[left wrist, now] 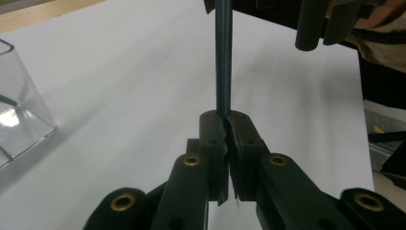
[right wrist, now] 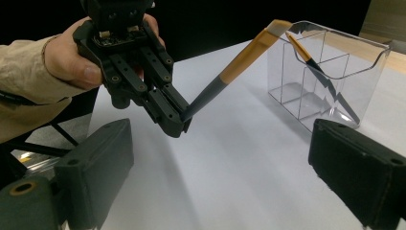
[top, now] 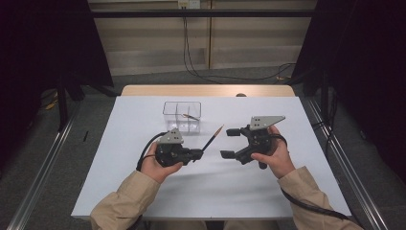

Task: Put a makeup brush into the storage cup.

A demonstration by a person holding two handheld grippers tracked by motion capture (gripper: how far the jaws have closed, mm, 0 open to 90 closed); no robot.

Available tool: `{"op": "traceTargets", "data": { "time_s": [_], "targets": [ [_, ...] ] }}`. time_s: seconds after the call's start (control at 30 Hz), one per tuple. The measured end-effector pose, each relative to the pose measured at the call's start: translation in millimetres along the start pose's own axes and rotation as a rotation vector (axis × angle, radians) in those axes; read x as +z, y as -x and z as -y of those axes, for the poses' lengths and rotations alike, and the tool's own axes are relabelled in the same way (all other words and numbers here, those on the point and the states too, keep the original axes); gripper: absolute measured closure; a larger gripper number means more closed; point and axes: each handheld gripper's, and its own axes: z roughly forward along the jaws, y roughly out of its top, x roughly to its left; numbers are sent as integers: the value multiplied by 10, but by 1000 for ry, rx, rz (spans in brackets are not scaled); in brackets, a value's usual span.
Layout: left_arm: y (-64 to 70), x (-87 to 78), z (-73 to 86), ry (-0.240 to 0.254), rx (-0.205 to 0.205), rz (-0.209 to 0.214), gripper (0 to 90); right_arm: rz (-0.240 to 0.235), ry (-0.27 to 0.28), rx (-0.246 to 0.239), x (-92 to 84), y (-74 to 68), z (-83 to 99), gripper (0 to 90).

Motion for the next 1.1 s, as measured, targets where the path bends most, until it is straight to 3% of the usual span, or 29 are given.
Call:
{"op": "traceTargets", "data": {
  "time_s": [0.27, 0.63, 0.87, 1.1],
  "targets": [
    [21, 56, 11, 82, -14, 31, 853, 3, 11, 7, -1, 2, -7, 82],
    [84, 194, -37, 123, 7, 67, 853, 1, 23, 23, 12, 3, -20, 137],
    [109, 249, -48, 135, 12, 67, 853, -16, 23, 26, 7, 4, -22, 293],
    [112, 267, -53, 141, 6, 63, 853, -16, 40, 45, -10, 6, -26, 523]
  ]
}}
